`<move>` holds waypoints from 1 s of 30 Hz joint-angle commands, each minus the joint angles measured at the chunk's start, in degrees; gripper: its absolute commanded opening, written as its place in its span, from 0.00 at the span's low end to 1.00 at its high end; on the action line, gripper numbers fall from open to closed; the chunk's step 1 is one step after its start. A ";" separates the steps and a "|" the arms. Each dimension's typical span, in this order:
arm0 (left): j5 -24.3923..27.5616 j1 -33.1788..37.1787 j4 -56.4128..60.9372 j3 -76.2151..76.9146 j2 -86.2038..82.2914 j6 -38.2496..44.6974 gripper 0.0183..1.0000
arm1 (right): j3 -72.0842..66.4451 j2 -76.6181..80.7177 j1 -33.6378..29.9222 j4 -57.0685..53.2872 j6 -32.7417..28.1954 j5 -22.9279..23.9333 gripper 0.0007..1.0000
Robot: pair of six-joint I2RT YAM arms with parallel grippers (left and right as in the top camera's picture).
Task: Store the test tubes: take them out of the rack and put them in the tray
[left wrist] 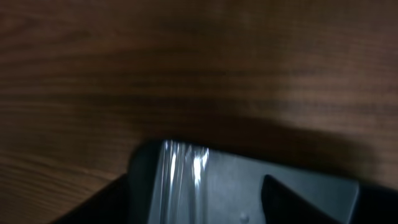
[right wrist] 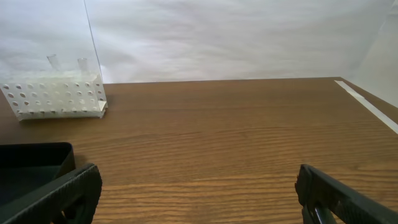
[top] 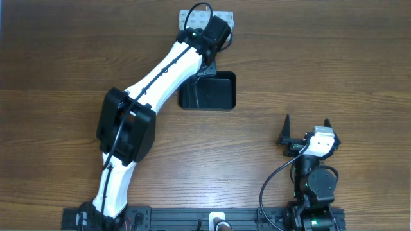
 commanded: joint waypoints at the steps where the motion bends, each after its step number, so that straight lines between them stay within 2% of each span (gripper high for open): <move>1: -9.44 -1.18 5.62 -5.81 -14.53 3.76 0.73 | -0.37 -0.42 0.20 -0.04 0.13 -0.07 0.99; 5: -10.56 -0.31 21.40 -20.00 -31.19 13.60 0.78 | -0.37 -0.42 0.20 -0.04 0.13 -0.07 0.99; 6: -10.19 0.26 25.70 -24.11 -35.23 15.32 0.83 | -0.37 -0.42 0.20 -0.04 0.13 -0.07 0.99; 7: -7.98 1.81 33.33 -32.13 -42.99 18.86 0.84 | -0.37 -0.42 0.20 -0.04 0.13 -0.07 0.99; 9: -3.32 4.76 40.59 -41.38 -52.17 22.38 0.85 | -0.37 -0.42 0.20 -0.04 0.13 -0.07 0.99; 13: 6.64 12.61 49.68 -57.29 -68.24 26.93 0.86 | -0.37 -0.42 0.20 -0.04 0.13 -0.07 0.99; 16: 13.29 19.58 55.17 -69.24 -80.89 30.05 0.87 | -0.37 -0.42 0.20 -0.04 0.13 -0.07 0.99; 20: 18.78 25.27 59.67 -81.50 -95.25 34.38 0.90 | -0.37 -0.42 0.20 -0.07 0.13 -0.07 0.99; 24: 19.71 28.28 60.04 -90.99 -106.18 34.47 0.93 | -0.37 -0.42 0.20 -0.07 0.13 -0.07 0.99; 26: 20.22 29.33 60.26 -95.62 -111.21 34.47 1.00 | -0.37 -0.42 0.20 -0.04 0.13 -0.07 0.99; 30: 21.77 29.73 60.24 -103.34 -118.18 34.45 1.00 | -0.37 -0.42 0.20 -0.07 0.13 -0.07 0.99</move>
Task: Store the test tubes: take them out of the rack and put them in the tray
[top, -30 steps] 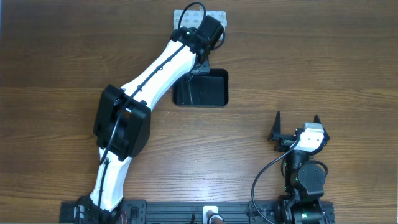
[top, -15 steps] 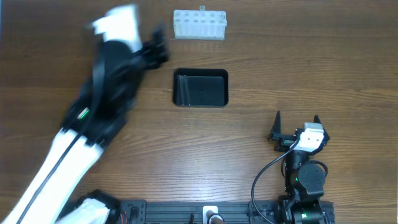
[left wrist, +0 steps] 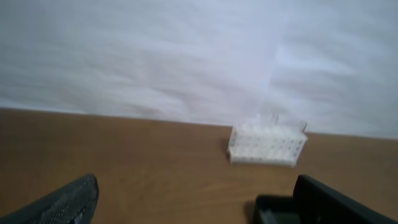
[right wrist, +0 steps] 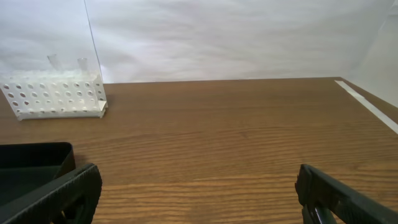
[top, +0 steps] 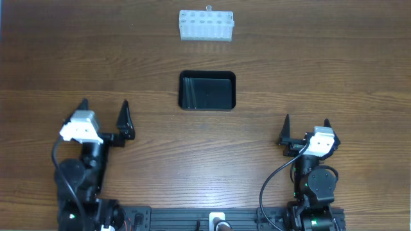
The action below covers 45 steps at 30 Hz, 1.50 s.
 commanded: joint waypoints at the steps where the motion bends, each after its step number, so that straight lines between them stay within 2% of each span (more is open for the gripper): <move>1: 4.00 0.57 0.02 -8.33 -6.71 1.49 1.00 | -0.37 -0.42 0.20 -0.04 0.17 -0.07 0.99; 13: 3.45 0.57 -4.39 -14.32 -15.23 1.46 1.00 | -0.37 -0.42 0.20 -0.04 0.17 -0.07 0.99; 45: 3.45 0.57 -4.37 -14.32 -15.06 1.46 1.00 | -0.37 -0.42 0.20 0.04 0.48 -0.26 0.99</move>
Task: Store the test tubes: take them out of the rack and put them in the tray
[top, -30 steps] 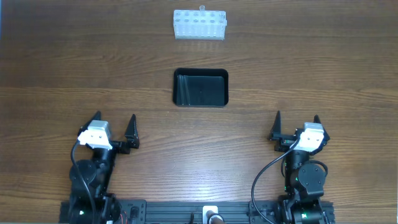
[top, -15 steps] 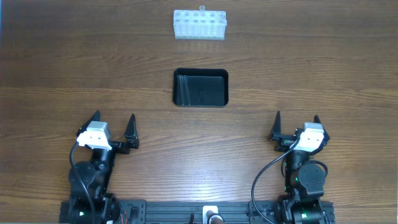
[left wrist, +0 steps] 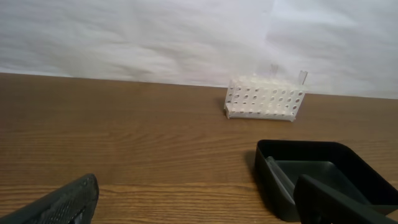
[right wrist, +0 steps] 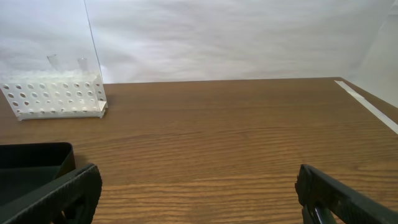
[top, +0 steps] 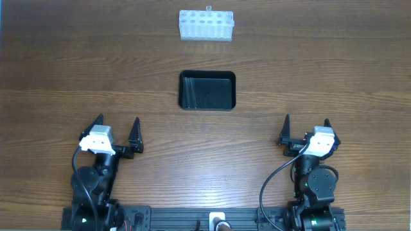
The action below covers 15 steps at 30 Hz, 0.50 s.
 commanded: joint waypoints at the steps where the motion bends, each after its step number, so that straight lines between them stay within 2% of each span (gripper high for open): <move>1: 0.35 0.26 -0.07 -0.31 -0.46 0.83 1.00 | -0.37 -0.42 0.20 0.37 0.55 -0.79 0.99; 6: 0.35 0.26 -0.07 -0.31 -0.46 0.83 1.00 | -0.37 -0.42 0.20 0.44 0.57 -0.94 0.99; 10: 0.35 0.26 -0.07 -0.31 -0.46 0.83 1.00 | 0.00 0.17 0.22 2.84 0.55 -2.99 0.99; 15: 0.35 0.26 -0.07 -0.31 -0.46 0.83 1.00 | 6.93 7.52 0.20 3.50 0.57 -3.15 0.99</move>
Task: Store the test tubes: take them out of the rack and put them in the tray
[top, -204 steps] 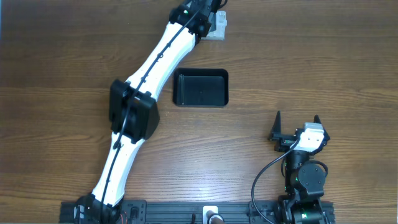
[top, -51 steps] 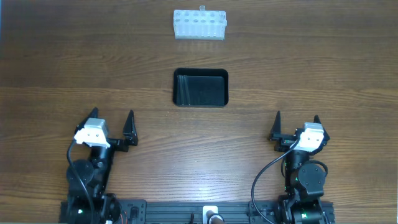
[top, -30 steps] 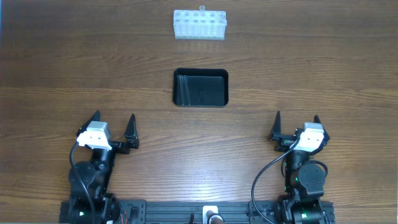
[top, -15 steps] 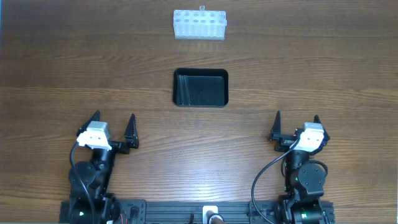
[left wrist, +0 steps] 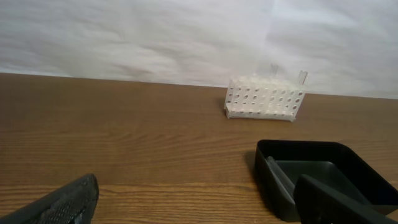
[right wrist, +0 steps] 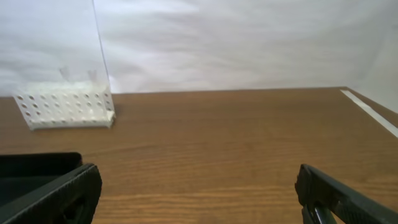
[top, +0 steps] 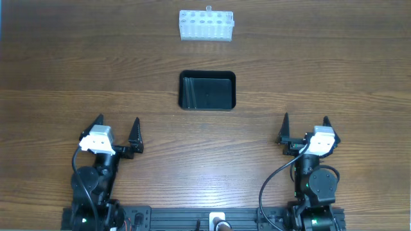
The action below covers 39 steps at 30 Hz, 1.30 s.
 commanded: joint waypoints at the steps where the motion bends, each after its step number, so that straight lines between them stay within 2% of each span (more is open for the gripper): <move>1: 0.35 0.26 -0.04 -0.31 -0.46 0.83 1.00 | 8.15 8.35 0.20 0.72 0.37 -1.25 0.99; 8: 0.35 0.26 -0.04 -0.31 -0.46 0.83 1.00 | 24.87 35.74 0.92 6.01 0.39 -4.94 0.99; 13: 0.35 0.26 -0.04 -0.31 -0.46 0.83 1.00 | 38.91 56.65 7.80 7.41 0.87 -4.96 0.99; 14: 0.35 0.26 -0.04 -0.31 -0.46 0.83 1.00 | 41.64 60.46 9.73 7.39 1.70 -4.37 0.99; 15: 0.35 0.26 -0.04 -0.31 -0.46 0.83 1.00 | 47.01 68.28 14.19 7.23 3.17 -1.49 0.99; 18: 0.35 0.26 -0.04 -0.31 -0.46 0.83 1.00 | 54.82 78.71 20.35 5.88 4.46 4.98 0.99; 20: 0.35 0.26 -0.04 -0.31 -0.46 0.83 1.00 | 60.33 85.29 23.54 4.09 7.37 10.05 0.99; 23: 0.35 0.26 -0.04 -0.31 -0.46 0.83 1.00 | 69.20 94.38 26.56 -0.57 13.68 15.26 0.99; 27: 0.35 0.26 -0.04 -0.31 -0.46 0.83 1.00 | 80.98 105.00 27.21 -6.27 19.32 16.22 0.99; 32: 0.35 0.26 -0.04 -0.31 -0.46 0.83 1.00 | 94.14 116.43 26.40 -9.22 19.45 17.31 0.99; 39: 0.35 0.26 -0.04 -0.31 -0.46 0.83 1.00 | 105.39 127.62 23.78 -9.62 17.70 17.03 0.99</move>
